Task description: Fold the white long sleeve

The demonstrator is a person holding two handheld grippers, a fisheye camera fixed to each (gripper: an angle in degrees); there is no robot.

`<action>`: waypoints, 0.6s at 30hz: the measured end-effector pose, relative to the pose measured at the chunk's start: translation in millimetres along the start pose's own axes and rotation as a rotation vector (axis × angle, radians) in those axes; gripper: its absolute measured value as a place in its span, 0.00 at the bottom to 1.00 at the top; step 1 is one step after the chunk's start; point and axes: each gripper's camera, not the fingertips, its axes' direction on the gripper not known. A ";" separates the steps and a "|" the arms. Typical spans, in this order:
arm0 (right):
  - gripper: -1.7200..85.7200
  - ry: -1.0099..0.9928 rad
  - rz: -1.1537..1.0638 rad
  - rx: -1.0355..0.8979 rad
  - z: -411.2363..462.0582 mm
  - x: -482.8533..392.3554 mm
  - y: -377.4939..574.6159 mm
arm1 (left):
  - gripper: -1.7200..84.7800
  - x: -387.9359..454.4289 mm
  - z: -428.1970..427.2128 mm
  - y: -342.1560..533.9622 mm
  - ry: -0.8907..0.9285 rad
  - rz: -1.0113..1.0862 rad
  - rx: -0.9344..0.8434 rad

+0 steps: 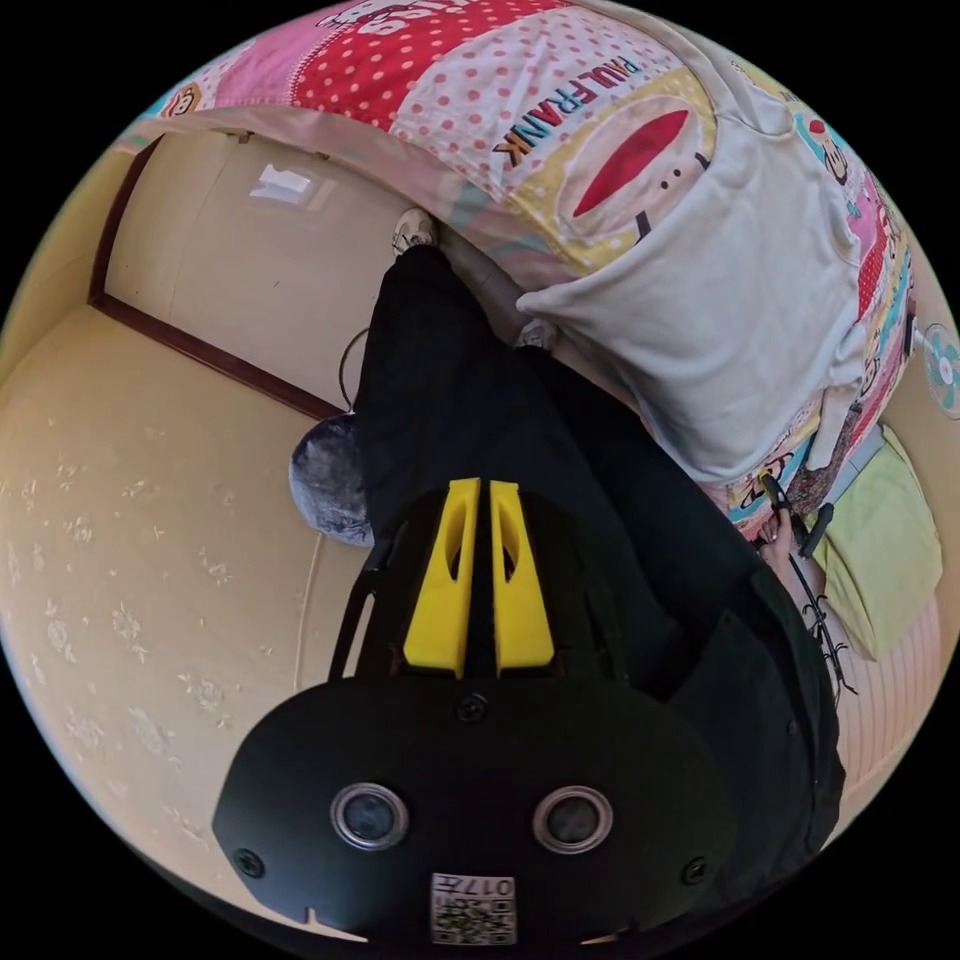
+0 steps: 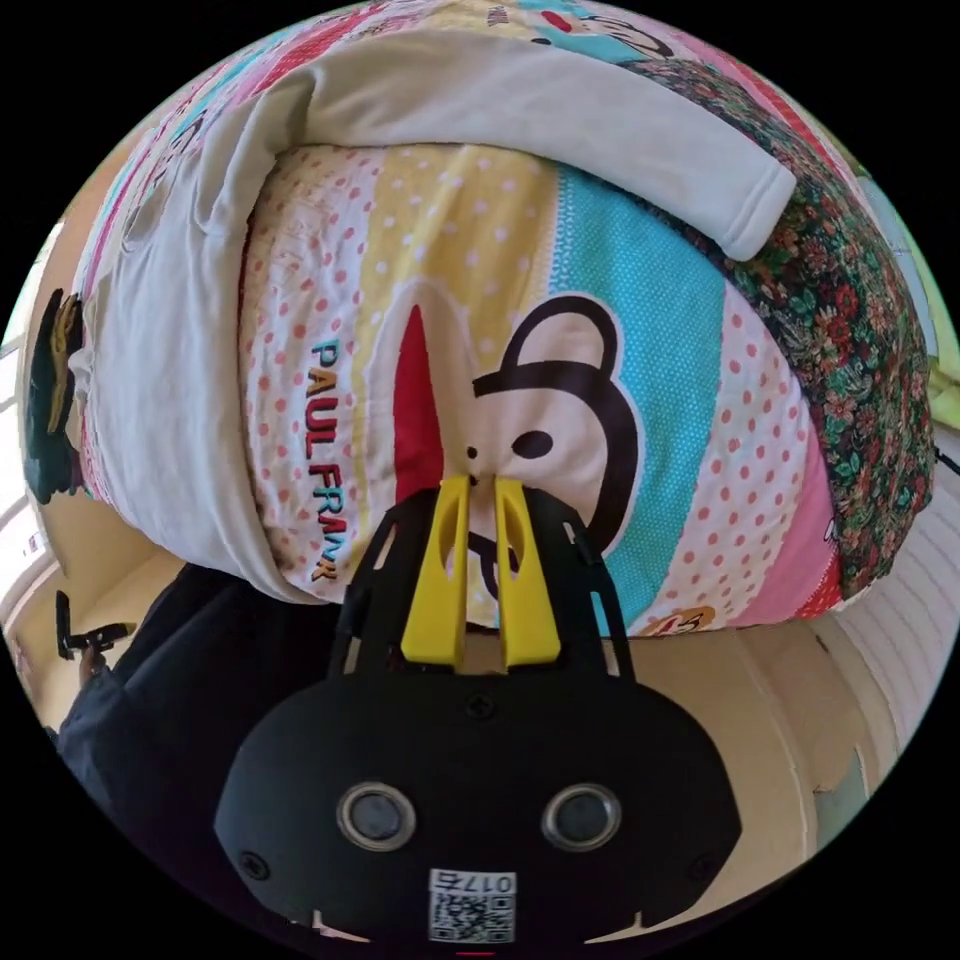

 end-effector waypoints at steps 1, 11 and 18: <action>0.05 -0.080 0.070 0.020 -14.2 14.7 -7.6 | 0.03 2.8 -2.9 1.5 -0.002 0.005 0.009; 0.15 -0.812 0.678 0.560 -44.2 136.3 -30.6 | 0.07 -8.7 -25.0 14.8 0.162 -0.056 0.136; 0.08 -1.037 0.841 0.636 -5.8 155.1 -25.9 | 0.08 -49.3 -29.7 38.0 0.368 -0.215 0.225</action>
